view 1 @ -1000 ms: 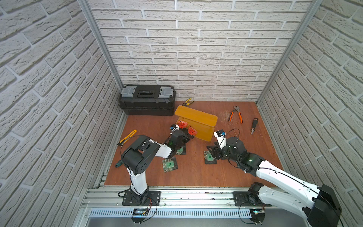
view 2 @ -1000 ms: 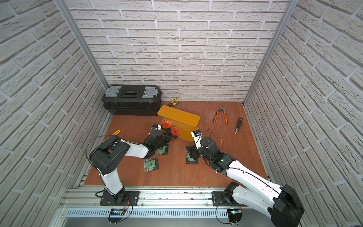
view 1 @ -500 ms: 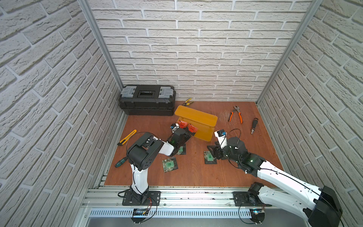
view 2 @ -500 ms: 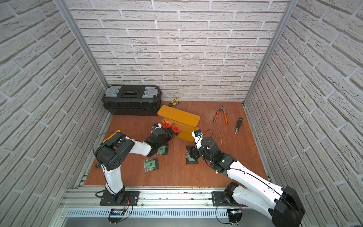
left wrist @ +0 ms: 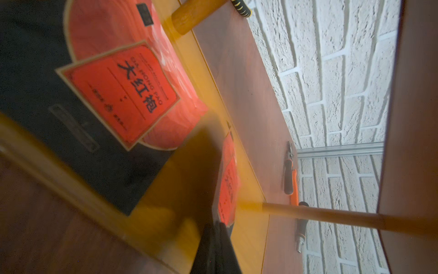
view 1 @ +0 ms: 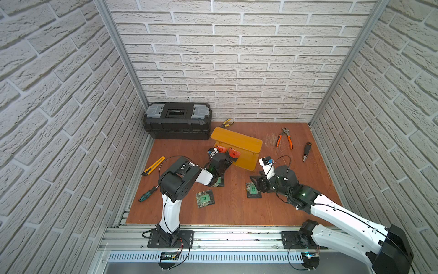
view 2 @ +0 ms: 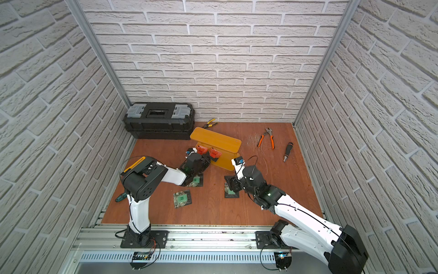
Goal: Place the tea bags on the shelf by color
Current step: Place the tea bag on the shelf.
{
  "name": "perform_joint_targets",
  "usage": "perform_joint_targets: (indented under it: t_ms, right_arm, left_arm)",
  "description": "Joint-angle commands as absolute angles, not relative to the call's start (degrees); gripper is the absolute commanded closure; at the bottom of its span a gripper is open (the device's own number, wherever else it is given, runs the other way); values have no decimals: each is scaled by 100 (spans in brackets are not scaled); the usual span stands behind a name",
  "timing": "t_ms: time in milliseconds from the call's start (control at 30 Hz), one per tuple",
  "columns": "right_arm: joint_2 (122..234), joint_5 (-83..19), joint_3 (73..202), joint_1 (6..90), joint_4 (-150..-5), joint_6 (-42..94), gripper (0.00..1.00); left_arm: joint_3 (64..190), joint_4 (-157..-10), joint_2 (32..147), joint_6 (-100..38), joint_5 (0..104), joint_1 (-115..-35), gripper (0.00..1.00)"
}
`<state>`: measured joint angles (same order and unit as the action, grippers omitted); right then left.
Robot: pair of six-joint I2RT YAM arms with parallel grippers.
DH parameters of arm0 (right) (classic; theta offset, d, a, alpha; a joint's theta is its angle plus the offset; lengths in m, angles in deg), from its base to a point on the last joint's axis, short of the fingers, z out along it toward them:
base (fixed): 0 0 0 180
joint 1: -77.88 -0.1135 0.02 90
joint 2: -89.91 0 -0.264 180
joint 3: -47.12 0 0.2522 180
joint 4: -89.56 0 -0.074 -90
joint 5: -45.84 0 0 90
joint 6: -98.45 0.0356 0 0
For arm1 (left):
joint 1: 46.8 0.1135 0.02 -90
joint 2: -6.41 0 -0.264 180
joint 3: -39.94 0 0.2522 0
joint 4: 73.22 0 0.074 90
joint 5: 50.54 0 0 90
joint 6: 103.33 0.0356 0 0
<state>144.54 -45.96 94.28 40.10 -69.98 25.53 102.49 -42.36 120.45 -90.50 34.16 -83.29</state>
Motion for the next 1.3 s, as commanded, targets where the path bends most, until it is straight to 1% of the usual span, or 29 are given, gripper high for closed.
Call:
perform_joint_targets:
  t_ms: [0,367,833,1000,1067,1267]
  right_arm:
    - [14352,-4680,9357,4009,-7093,2480,34]
    - [14352,-4680,9361,4009,-7097,2480,34]
    - [14388,-4680,9355,4016,-7110,2480,34]
    - [14400,-4663,9356,4017,-7123,2489,33]
    - [14399,-4662,9355,4015,-7122,2489,33]
    - [14395,-4662,9350,4017,-7119,2489,33]
  left_arm:
    - [10411,-4021,12159,-9060,3399,-8338,100]
    - [10444,-3886,12278,-9080,3476,-8371,100]
    - [10204,-3851,11965,-8979,3358,-8457,99]
    - [10095,-3839,11854,-8958,3299,-8481,95]
    - [10081,-3852,11828,-8949,3283,-8490,92]
    - [10059,-3826,11830,-8960,3281,-8511,86]
